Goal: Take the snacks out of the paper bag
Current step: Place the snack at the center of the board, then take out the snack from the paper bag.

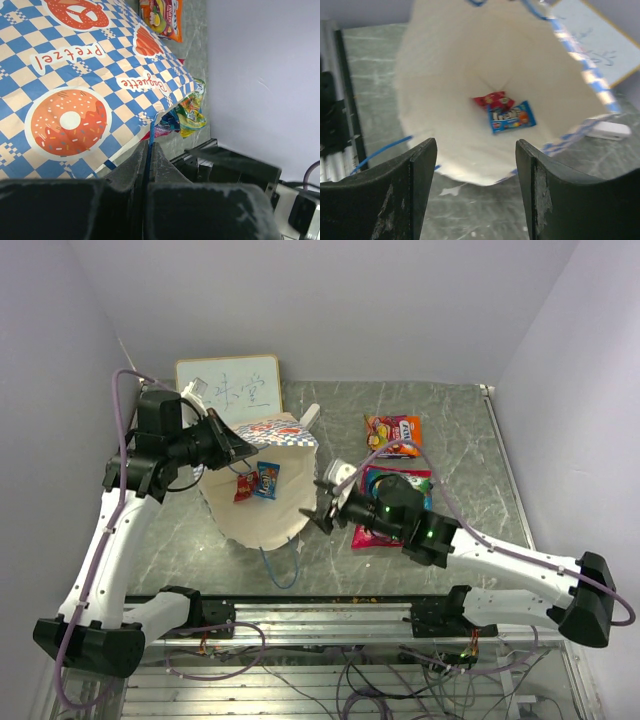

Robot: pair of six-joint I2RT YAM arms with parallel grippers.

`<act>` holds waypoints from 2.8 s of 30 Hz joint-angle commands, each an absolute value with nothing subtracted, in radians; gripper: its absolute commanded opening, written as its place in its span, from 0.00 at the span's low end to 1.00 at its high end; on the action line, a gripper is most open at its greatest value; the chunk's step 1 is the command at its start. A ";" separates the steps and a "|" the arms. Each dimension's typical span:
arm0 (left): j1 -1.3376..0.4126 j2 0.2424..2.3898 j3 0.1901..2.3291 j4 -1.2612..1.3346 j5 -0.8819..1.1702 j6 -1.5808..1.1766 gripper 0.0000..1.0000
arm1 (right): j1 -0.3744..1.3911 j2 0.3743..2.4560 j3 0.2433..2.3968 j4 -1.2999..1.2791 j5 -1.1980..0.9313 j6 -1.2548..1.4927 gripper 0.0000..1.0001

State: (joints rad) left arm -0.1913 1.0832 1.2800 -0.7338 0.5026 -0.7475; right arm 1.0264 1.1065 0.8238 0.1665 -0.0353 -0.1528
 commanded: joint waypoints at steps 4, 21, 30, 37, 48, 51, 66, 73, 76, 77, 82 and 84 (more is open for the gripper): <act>-0.186 1.098 1.323 -0.734 0.540 -0.720 0.07 | 1.230 1.193 0.790 0.212 0.037 -0.281 0.65; -0.187 1.105 1.374 -0.796 0.583 -0.668 0.07 | 1.226 1.942 1.176 0.417 0.422 -0.532 0.68; -0.187 1.131 1.420 -0.841 0.605 -0.607 0.07 | 1.191 2.136 1.357 0.281 0.506 -0.500 0.70; -0.187 1.129 1.423 -0.857 0.621 -0.582 0.07 | 1.137 2.259 1.475 0.252 0.523 -0.477 0.69; -0.186 1.135 1.444 -0.876 0.640 -0.562 0.07 | 1.052 2.350 1.563 0.314 0.482 -0.520 0.56; -0.187 1.137 1.451 -0.885 0.637 -0.557 0.07 | 1.037 2.360 1.575 0.319 0.461 -0.529 0.46; -0.186 1.129 1.436 -0.848 0.577 -0.610 0.07 | 1.092 2.058 1.302 0.396 0.201 -0.500 0.10; -0.186 1.154 1.449 -0.821 0.543 -0.639 0.07 | 1.117 1.733 1.053 0.385 -0.016 -0.351 0.10; -0.184 1.163 1.439 -0.796 0.542 -0.662 0.07 | 1.120 1.604 0.956 0.368 -0.107 -0.305 0.09; -0.184 1.167 1.433 -0.782 0.544 -0.670 0.07 | 1.119 1.562 0.936 0.355 -0.128 -0.292 0.09; -0.184 1.196 1.422 -0.748 0.519 -0.694 0.07 | 1.119 1.387 0.915 0.197 -0.166 -0.278 0.09; -0.184 1.210 1.424 -0.741 0.506 -0.694 0.07 | 1.119 1.318 0.922 0.121 -0.148 -0.292 0.09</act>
State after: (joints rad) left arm -0.1905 1.1900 1.4155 -0.7975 0.5415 -0.6727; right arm 1.1206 1.4364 0.9180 0.2642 -0.1165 -0.3103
